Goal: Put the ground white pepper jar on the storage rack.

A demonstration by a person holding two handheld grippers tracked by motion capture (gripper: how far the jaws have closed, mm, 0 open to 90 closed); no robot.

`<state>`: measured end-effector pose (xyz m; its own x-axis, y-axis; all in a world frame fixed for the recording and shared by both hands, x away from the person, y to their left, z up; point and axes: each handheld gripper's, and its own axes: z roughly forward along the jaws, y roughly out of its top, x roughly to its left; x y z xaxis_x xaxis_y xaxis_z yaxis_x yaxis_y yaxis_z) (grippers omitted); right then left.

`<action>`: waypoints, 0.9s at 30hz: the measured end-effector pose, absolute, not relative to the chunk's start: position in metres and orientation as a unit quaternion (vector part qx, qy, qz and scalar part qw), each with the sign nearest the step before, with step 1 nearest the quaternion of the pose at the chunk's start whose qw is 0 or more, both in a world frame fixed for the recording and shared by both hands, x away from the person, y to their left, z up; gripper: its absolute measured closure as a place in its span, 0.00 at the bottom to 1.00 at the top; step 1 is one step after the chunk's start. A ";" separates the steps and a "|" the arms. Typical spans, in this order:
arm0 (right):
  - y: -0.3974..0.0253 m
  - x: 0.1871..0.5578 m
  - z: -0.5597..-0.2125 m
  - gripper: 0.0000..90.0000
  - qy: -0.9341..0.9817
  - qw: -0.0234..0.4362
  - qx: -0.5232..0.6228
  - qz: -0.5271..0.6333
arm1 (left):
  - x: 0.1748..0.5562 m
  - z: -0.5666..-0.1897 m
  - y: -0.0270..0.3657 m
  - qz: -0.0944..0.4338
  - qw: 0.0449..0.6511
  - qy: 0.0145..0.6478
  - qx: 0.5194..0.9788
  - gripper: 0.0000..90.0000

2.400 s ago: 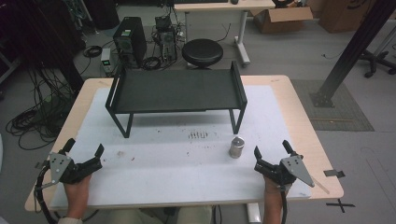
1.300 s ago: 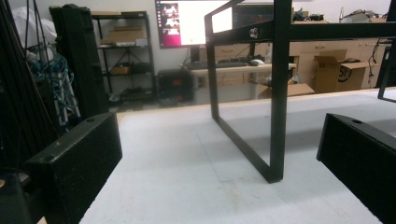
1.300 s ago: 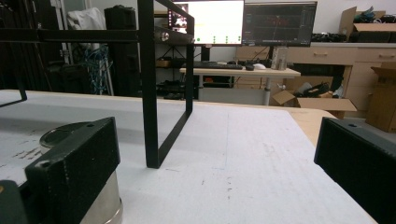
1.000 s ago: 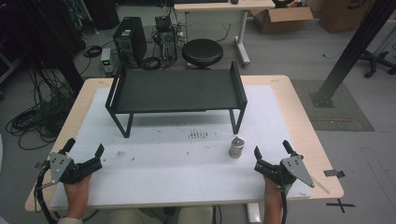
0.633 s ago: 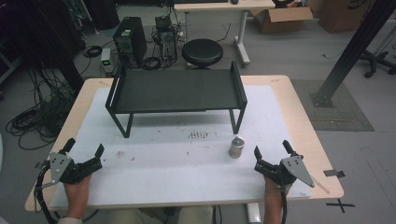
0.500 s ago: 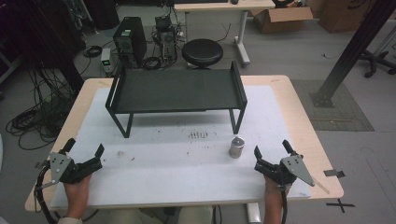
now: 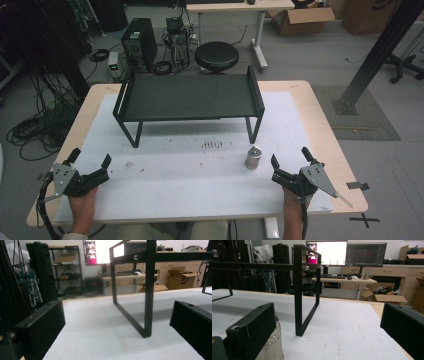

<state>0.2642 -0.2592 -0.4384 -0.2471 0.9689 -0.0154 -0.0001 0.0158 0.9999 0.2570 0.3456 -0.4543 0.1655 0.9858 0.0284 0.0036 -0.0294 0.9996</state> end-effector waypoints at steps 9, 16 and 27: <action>-0.255 0.265 -0.433 0.00 0.569 0.429 0.424 0.560 | 0.257 -0.454 0.346 0.462 0.531 0.451 0.548 0.00; -0.249 0.264 -0.431 0.00 0.581 0.422 0.415 0.559 | 0.257 -0.454 0.346 0.462 0.532 0.452 0.548 0.01; -0.243 0.263 -0.429 0.01 0.600 0.397 0.405 0.564 | 0.257 -0.454 0.346 0.462 0.531 0.452 0.548 0.01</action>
<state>0.2628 -0.2434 -0.4288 -0.3564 0.9341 -0.0190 0.0386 0.0351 0.9986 0.2569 0.3459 -0.4543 0.1649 0.9860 0.0260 0.0036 -0.0270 0.9996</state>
